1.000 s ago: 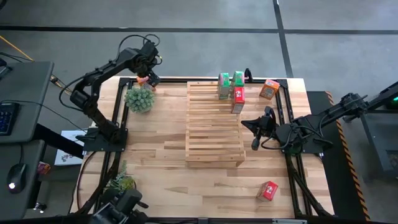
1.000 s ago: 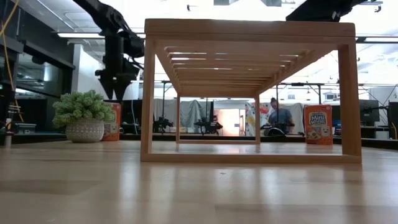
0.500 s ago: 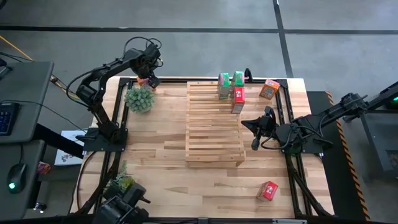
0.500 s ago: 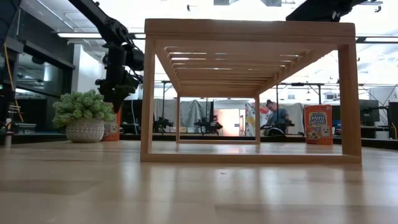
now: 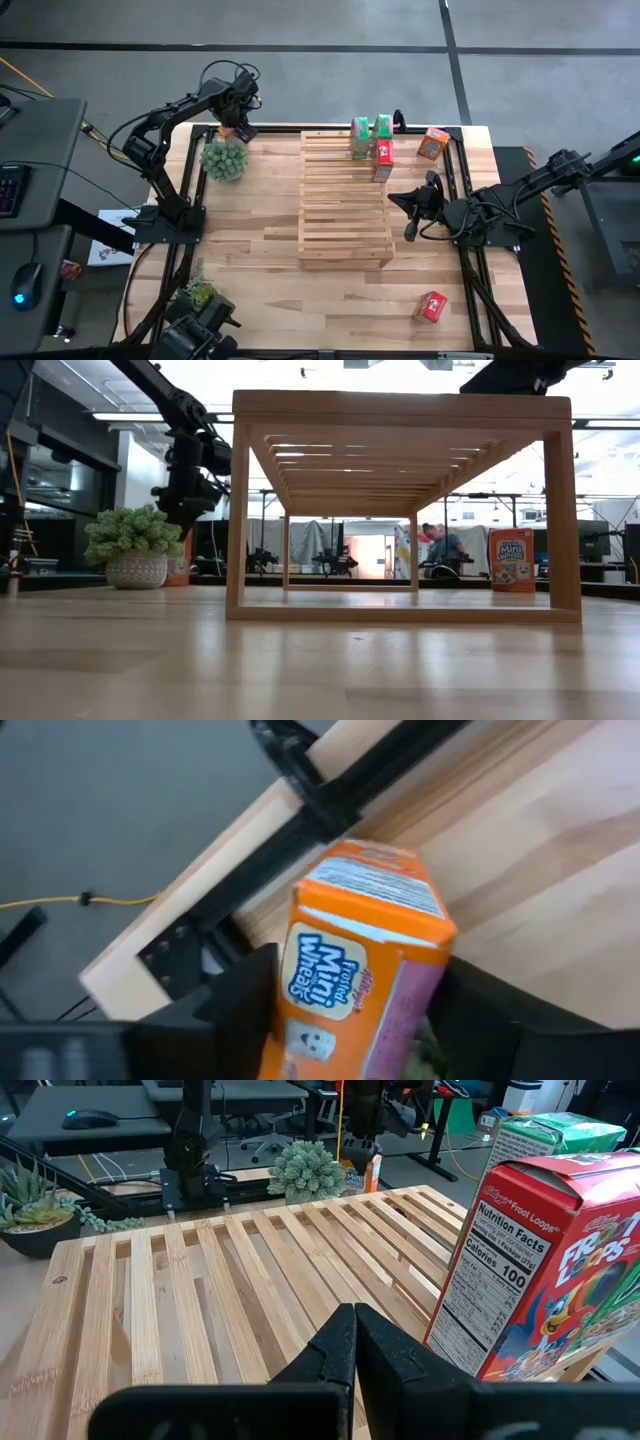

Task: Stack cereal on shelf
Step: Put the left orange cereal box on the shelf

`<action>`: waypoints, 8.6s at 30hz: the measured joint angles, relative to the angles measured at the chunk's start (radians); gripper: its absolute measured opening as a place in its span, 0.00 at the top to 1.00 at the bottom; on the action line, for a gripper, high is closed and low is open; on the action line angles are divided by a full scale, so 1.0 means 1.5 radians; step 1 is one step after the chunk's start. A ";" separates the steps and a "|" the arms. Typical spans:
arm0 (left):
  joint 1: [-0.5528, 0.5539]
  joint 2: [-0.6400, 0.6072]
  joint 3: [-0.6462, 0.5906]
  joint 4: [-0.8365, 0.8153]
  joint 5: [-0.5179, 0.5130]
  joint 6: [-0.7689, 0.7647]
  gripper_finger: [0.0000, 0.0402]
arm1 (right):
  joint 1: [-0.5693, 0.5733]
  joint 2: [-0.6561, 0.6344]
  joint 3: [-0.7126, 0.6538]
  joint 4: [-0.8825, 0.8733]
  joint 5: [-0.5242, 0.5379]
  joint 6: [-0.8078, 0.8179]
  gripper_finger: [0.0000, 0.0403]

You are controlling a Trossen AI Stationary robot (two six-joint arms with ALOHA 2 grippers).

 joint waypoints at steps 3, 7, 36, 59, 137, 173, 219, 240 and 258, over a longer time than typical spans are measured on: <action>0.000 0.000 0.000 0.002 -0.022 -0.006 0.57 | 0.000 0.000 0.000 0.000 0.003 0.000 1.00; 0.000 0.000 0.001 0.001 -0.029 -0.012 0.68 | 0.000 0.000 0.000 0.000 0.006 0.000 1.00; -0.582 -0.086 0.502 -0.180 0.058 -0.168 0.71 | 0.000 0.000 0.000 0.000 0.006 0.000 1.00; -0.781 0.180 0.628 -0.053 0.064 -0.001 0.67 | 0.000 0.000 0.000 0.018 0.050 0.007 1.00; -0.800 -0.092 -0.040 0.453 0.025 -0.250 1.00 | 0.000 0.005 -0.001 0.033 0.056 0.007 1.00; -0.667 -0.056 -0.040 0.605 0.127 -0.180 1.00 | 0.000 0.004 0.000 0.032 0.051 0.005 1.00; -0.772 -0.236 -0.405 0.982 0.104 -0.237 1.00 | 0.000 0.007 0.000 0.002 -0.022 0.067 1.00; -0.730 -0.085 -0.219 0.919 0.144 -0.203 1.00 | 0.000 0.057 0.000 0.008 -0.101 0.101 1.00; -0.678 -0.023 -0.219 0.991 0.203 -0.245 1.00 | 0.000 0.057 0.000 0.012 -0.147 0.100 1.00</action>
